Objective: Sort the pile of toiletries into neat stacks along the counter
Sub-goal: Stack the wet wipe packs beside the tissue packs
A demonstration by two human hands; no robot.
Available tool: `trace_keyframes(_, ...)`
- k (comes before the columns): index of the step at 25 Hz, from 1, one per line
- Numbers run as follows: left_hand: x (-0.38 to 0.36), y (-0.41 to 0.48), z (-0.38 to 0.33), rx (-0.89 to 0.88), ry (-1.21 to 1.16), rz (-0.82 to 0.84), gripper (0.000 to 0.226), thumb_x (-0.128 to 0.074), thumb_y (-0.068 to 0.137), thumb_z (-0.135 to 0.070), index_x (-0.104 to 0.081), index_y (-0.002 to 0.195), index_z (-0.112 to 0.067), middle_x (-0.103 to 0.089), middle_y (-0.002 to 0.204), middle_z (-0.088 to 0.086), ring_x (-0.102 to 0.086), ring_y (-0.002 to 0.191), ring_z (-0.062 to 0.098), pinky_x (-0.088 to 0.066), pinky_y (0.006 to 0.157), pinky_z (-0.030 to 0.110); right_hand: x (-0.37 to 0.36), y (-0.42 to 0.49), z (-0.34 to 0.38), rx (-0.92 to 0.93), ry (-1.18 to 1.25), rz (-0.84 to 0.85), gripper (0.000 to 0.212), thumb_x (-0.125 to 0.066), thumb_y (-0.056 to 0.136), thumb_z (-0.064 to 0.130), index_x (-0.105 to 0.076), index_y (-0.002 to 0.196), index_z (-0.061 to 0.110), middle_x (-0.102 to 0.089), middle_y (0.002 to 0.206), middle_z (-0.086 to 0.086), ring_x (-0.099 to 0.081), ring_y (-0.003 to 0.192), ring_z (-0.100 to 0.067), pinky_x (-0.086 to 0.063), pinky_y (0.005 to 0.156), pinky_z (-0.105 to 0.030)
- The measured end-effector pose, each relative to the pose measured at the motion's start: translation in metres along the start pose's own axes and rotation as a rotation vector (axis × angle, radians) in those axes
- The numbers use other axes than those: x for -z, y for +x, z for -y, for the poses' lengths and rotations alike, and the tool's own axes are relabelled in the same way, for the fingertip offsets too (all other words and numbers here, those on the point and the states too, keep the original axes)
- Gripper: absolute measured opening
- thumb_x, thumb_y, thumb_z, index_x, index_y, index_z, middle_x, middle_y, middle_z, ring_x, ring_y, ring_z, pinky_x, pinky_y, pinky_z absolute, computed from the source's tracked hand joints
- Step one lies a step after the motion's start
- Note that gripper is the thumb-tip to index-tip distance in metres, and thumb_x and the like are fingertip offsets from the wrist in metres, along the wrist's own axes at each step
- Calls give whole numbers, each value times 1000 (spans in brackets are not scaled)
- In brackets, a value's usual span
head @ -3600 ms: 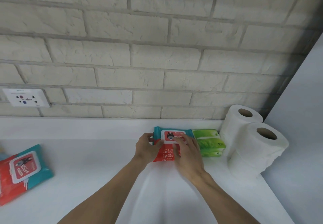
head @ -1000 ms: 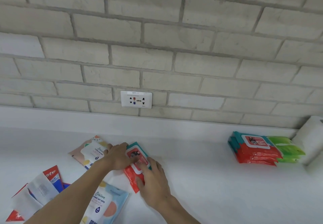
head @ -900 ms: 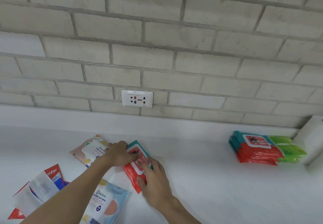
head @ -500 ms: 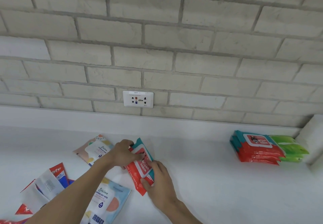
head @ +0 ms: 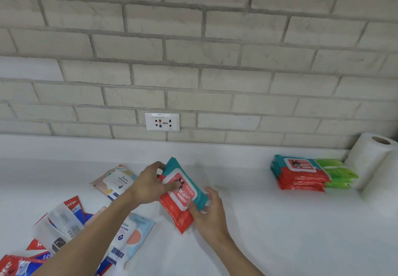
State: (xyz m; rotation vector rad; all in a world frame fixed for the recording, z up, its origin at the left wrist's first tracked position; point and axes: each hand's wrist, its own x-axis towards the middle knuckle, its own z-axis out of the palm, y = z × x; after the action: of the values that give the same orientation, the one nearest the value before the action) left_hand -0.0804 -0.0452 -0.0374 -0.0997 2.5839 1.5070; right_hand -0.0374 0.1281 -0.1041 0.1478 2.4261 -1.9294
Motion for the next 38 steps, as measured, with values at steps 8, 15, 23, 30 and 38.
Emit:
trace_keyframes(8,-46,-16,-31,-14,-209,37,62,-82,69,-40,-48,117,-20,-71,94,6,-74,72,17,-60,61,29,60,-23,8,-223,657,131,48,-76,80,21,-56,124,19,-72,108,-11,-72,94,-28,-58,83,-51)
trace_keyframes(15,-92,-12,-58,0,-309,189,45,-71,82,-33,-49,117,-17,-74,95,8,-74,82,23,-61,70,43,132,-24,-4,-176,565,28,45,-77,79,18,-58,120,17,-74,103,-9,-73,90,-27,-60,74,-45)
trace_keyframes(23,-168,11,-103,18,-270,238,46,-71,83,-30,-47,120,-17,-70,102,9,-73,82,24,-61,65,41,222,-2,-16,-193,471,-34,44,-77,79,17,-57,119,19,-73,103,-9,-74,86,-25,-60,74,-45)
trace_keyframes(30,-224,39,-153,36,-350,242,43,-71,85,-22,-47,120,-11,-69,103,13,-73,84,26,-61,66,44,297,37,-15,-122,412,-52,39,-73,83,11,-60,119,14,-73,106,-9,-73,89,-28,-59,66,-39)
trace_keyframes(38,-276,76,-201,116,-434,217,42,-65,89,-11,-43,125,-10,-63,111,13,-68,93,28,-60,59,40,364,90,-4,-75,238,-148,26,-76,81,13,-66,105,12,-75,95,-9,-74,80,-26,-60,62,-36)
